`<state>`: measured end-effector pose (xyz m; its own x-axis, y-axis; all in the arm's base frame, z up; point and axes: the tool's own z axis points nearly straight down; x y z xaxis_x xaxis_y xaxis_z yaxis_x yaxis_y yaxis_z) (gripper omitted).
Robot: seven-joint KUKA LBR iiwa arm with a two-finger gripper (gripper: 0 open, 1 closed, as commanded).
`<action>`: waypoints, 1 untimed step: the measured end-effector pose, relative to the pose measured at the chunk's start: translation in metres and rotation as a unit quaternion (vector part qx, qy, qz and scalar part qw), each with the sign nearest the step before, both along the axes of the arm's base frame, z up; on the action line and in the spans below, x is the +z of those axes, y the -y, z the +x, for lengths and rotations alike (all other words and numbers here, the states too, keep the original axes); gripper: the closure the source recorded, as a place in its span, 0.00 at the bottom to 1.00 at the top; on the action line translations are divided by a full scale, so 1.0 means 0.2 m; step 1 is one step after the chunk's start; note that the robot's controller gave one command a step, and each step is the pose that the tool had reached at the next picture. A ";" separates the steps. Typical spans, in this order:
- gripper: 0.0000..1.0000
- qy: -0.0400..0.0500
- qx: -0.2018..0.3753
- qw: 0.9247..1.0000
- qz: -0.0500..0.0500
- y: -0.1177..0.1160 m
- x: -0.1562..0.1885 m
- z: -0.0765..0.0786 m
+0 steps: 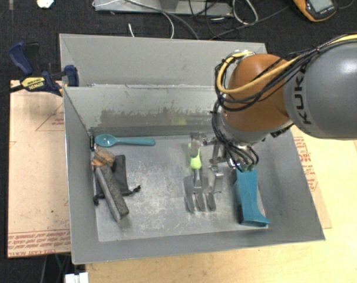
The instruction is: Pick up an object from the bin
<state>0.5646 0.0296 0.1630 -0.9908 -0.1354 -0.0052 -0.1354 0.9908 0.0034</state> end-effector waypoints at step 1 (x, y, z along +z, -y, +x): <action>0.00 0.002 0.087 0.996 0.000 0.07 -0.09 0.11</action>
Offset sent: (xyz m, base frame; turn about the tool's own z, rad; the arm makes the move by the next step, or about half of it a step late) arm 0.0183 -0.0418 -0.0564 -0.4357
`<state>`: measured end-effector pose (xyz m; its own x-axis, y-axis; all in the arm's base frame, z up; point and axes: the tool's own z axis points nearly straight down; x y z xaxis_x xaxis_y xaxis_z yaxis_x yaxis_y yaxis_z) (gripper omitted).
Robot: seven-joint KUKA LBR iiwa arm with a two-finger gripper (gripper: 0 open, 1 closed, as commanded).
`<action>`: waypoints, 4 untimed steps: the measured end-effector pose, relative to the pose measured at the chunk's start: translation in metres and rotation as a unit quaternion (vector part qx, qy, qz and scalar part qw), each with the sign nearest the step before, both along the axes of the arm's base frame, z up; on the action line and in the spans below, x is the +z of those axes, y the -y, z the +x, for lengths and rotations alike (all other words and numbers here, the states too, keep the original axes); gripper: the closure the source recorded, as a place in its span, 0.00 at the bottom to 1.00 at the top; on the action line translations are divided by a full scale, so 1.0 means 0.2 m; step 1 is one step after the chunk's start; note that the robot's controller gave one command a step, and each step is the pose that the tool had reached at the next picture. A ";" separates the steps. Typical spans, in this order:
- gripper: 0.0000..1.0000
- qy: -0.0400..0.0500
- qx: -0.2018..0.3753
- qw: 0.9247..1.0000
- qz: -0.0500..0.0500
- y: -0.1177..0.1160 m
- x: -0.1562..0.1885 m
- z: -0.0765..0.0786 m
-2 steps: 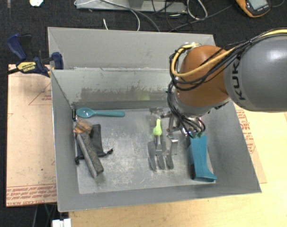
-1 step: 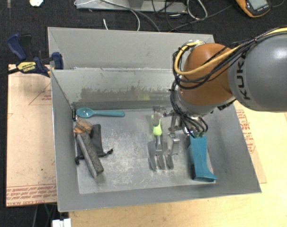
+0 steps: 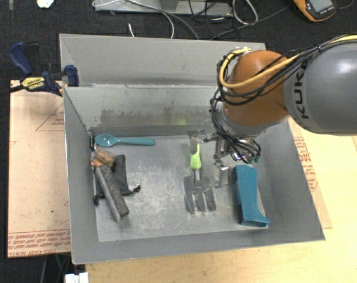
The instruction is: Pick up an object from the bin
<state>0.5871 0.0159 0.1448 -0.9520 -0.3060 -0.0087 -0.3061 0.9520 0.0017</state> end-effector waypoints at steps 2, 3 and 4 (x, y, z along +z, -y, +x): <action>0.00 0.003 0.250 0.968 -0.001 0.10 -0.31 0.03; 1.00 0.003 0.365 0.931 -0.003 0.18 -0.23 0.02; 1.00 0.003 0.365 0.931 -0.002 0.18 -0.23 0.02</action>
Offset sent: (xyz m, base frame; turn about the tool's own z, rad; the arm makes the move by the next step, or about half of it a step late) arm 0.0076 -0.0234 -0.0748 -0.5333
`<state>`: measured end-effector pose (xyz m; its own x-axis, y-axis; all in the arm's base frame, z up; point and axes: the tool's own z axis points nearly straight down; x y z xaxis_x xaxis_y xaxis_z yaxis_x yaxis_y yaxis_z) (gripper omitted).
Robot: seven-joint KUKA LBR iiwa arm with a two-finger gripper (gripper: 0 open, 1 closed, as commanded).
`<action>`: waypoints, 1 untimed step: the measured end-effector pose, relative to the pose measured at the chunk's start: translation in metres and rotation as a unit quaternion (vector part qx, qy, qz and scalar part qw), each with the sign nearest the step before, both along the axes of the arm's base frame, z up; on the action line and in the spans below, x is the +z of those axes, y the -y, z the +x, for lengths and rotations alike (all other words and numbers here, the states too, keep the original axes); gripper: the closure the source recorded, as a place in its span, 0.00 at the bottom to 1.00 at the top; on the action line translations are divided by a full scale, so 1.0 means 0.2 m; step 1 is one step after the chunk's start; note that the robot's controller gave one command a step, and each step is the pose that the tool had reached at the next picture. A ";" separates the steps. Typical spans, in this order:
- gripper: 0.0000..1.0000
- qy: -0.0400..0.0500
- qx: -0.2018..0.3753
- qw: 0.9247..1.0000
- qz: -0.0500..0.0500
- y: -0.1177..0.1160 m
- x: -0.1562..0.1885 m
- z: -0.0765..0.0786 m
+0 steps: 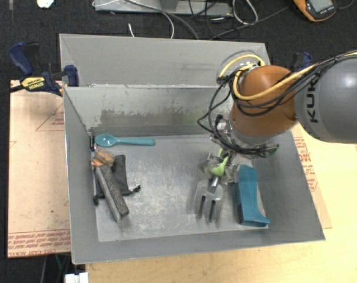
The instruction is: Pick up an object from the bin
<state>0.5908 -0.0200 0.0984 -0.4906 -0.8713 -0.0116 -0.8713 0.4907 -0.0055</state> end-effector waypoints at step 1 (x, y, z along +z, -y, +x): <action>1.00 -0.001 -0.001 1.000 0.001 -0.01 0.34 0.02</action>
Offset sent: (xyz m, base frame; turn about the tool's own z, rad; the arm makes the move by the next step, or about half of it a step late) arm 0.0077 -0.0035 0.1526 -0.0482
